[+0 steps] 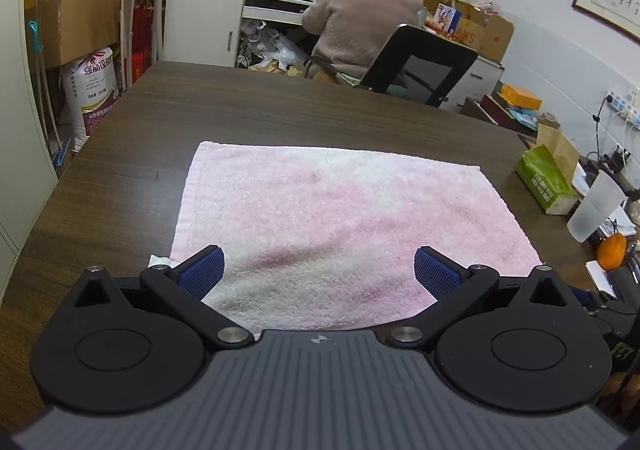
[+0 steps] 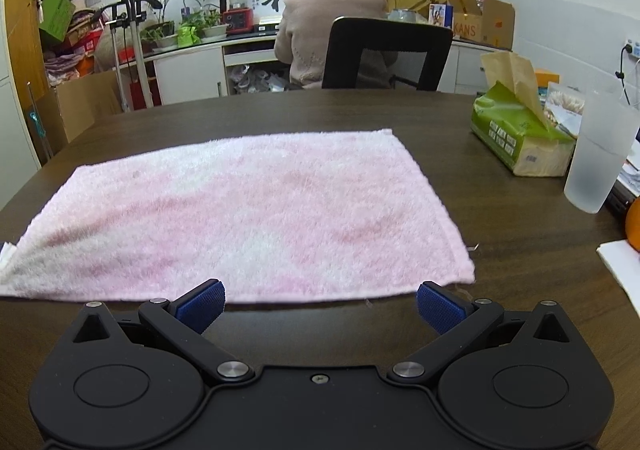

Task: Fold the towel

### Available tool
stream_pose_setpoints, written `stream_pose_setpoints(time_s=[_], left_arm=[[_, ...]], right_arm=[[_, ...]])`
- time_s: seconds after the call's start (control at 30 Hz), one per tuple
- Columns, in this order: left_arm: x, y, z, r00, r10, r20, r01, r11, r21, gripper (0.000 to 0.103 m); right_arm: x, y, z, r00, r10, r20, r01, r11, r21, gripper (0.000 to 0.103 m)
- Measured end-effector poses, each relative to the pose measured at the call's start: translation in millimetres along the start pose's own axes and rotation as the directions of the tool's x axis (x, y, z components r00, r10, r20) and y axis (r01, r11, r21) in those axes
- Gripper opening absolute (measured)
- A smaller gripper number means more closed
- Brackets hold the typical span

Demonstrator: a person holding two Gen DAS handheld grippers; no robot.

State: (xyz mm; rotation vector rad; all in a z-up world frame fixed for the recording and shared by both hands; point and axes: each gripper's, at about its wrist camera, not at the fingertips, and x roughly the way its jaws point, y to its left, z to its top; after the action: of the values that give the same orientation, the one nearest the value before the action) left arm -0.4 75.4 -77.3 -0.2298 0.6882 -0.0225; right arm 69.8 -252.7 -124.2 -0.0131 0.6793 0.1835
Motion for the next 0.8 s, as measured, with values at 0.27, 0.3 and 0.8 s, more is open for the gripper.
stream_pose_setpoints(time_s=[0.27,0.3,0.8], left_arm=[[-0.3,5.4,-2.7,1.000,0.015,0.008,-0.016,1.000,0.007,0.103],[-0.7,6.3,-3.5,1.000,0.019,0.009,-0.019,1.000,0.008,0.103],[-2.5,34.4,-22.5,0.998,0.061,-0.006,-0.062,0.998,-0.019,0.103]], right_arm=[[1.0,-19.1,15.5,0.999,-0.031,-0.026,0.032,0.998,0.060,0.103],[1.3,-21.2,16.5,0.999,-0.037,-0.029,0.038,0.997,0.064,0.103],[1.8,-50.5,23.9,0.996,-0.085,-0.031,0.088,0.990,0.108,0.103]])
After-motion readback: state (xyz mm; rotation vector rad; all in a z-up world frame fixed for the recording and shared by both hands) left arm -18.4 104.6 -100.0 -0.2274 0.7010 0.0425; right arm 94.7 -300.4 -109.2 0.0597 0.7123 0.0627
